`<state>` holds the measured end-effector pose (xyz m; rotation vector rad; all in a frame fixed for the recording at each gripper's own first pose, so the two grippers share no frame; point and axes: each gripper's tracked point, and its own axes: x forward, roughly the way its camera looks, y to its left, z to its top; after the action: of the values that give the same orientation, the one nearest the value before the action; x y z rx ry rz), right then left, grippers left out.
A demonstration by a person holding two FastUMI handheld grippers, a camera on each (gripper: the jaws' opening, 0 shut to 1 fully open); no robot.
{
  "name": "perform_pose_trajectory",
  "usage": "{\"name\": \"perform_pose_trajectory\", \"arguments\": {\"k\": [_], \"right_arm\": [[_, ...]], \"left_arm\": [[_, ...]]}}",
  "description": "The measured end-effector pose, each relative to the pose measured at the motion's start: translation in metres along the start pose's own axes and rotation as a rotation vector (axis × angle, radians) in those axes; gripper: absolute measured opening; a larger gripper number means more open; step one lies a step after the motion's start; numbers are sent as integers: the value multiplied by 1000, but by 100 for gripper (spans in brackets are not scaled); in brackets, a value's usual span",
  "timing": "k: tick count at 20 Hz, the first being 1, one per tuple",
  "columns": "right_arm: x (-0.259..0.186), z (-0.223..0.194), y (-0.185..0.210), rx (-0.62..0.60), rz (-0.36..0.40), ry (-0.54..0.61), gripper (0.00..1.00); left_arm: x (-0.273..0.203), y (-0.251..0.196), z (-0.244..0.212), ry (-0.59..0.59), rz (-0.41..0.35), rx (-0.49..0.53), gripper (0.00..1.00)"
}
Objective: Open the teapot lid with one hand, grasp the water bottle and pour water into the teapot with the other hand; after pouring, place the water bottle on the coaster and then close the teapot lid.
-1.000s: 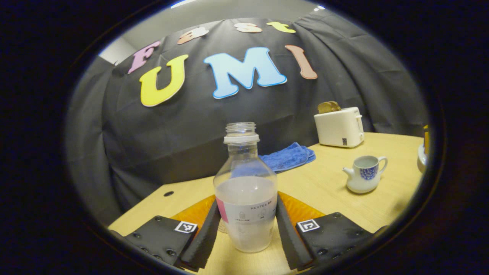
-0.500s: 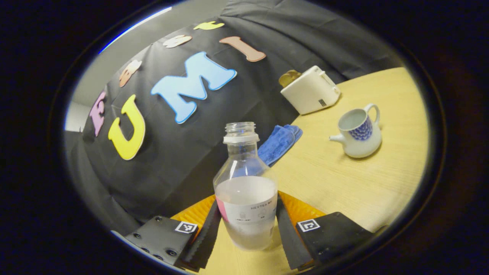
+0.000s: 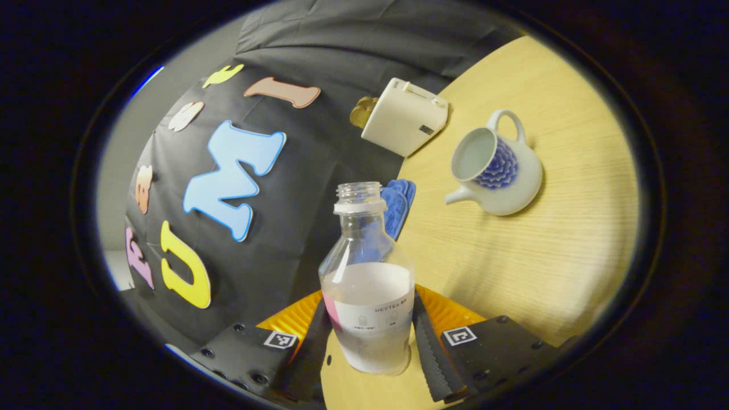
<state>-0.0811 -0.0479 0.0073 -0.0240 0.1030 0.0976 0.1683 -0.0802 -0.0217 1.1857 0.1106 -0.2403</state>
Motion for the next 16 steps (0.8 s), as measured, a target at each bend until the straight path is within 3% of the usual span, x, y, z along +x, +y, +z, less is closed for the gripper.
{"name": "perform_pose_trajectory", "arguments": {"k": [16], "right_arm": [[3,-21,-13,25,-4,43,6]], "left_arm": [[9,-14,32,-4,-24,345,85]]}}
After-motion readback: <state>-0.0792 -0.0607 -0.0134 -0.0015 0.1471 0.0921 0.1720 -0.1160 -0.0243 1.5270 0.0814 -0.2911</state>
